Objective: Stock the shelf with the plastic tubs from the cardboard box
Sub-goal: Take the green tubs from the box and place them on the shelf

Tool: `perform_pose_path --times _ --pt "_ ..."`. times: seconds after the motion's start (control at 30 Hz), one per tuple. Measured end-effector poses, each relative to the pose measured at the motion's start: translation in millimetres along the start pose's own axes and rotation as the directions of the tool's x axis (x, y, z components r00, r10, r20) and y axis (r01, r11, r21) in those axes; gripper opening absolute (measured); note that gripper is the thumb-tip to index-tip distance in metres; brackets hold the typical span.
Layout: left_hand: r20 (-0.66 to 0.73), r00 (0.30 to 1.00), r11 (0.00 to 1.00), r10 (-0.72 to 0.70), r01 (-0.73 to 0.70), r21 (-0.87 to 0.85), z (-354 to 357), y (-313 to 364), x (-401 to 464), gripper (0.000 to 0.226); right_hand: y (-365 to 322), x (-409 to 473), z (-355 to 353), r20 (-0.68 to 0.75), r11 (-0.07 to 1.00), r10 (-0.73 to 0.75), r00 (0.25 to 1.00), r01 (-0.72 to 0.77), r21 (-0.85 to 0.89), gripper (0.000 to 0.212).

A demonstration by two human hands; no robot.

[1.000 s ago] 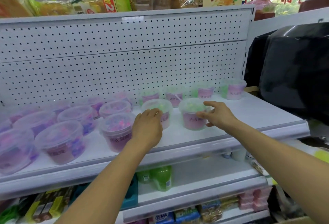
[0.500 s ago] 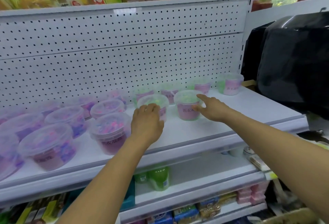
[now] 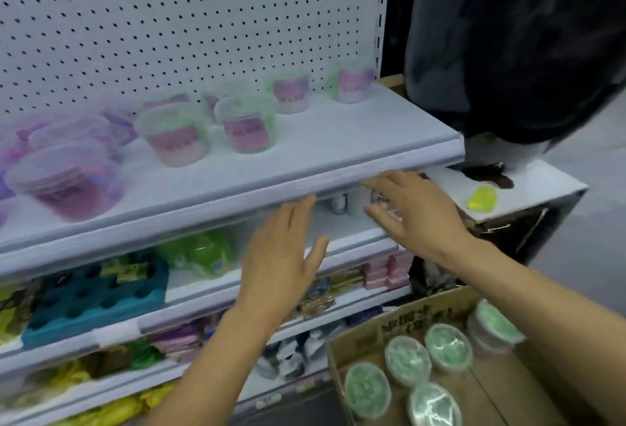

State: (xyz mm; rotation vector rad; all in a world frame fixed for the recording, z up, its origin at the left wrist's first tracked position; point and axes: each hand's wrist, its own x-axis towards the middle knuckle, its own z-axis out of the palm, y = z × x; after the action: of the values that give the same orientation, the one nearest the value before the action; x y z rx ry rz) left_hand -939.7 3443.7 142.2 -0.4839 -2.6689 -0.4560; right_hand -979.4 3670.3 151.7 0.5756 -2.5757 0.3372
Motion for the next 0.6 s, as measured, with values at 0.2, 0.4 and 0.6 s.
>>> perform_pose_path --times 0.2,0.4,0.6 --pt "0.371 0.906 0.942 -0.203 0.284 -0.18 119.2 62.9 -50.0 0.057 82.4 -106.7 47.0 0.275 0.972 0.206 0.939 -0.229 0.056 0.04" --pt "0.717 0.569 0.641 -0.402 0.734 -0.224 254.3 76.0 -105.3 0.041 130.6 -214.1 119.9 0.689 0.826 0.391 0.61 -0.562 0.028 0.04" --pt "0.838 -0.066 -0.016 -0.541 0.998 0.068 358.4 63.7 -149.4 0.061 150.3 -292.5 203.7 0.865 0.692 0.407 0.294 -0.718 -0.081 0.045"
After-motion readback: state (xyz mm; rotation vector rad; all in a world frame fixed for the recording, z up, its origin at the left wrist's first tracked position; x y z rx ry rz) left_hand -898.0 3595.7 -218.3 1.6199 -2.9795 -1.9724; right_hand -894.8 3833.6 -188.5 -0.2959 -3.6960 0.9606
